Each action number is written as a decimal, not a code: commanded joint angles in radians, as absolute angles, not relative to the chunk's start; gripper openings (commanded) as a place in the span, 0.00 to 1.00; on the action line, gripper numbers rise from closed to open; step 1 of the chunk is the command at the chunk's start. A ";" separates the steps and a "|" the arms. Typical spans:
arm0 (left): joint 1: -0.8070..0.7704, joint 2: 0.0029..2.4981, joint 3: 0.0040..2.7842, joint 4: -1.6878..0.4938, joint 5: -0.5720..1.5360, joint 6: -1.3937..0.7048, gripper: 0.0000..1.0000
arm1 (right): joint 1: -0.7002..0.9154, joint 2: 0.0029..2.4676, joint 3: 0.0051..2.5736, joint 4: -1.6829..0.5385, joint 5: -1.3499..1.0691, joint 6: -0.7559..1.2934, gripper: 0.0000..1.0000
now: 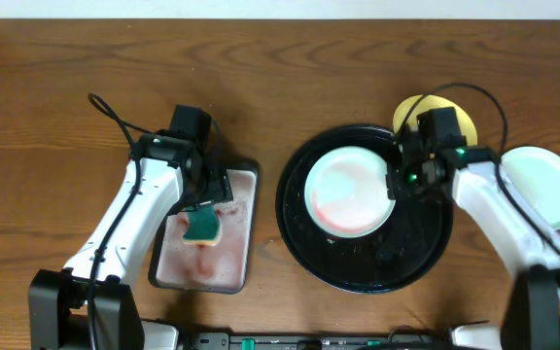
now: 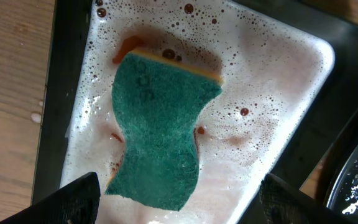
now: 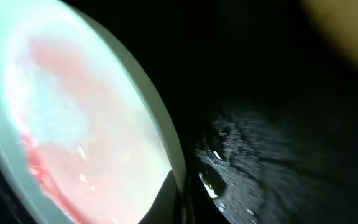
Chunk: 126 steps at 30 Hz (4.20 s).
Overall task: Clean dirty plates on tray and stack at the side
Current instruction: 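Lift the second mint plate with the right gripper and tilt it up, then carry the mint plate right and stack it on the first mint plate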
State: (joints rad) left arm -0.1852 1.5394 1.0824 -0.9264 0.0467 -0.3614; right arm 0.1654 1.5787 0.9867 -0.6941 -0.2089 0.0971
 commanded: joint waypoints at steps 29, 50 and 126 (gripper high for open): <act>-0.182 1.538 1.084 -0.928 0.045 -0.356 0.83 | 0.844 1.126 0.994 -0.752 0.961 -0.013 0.01; -0.182 1.538 1.084 -0.928 0.045 -0.356 0.83 | 1.074 1.126 0.994 -0.752 1.270 -0.226 0.01; -0.182 1.538 1.084 -0.929 0.045 -0.356 0.83 | 1.040 1.126 0.994 -0.743 1.293 -0.033 0.01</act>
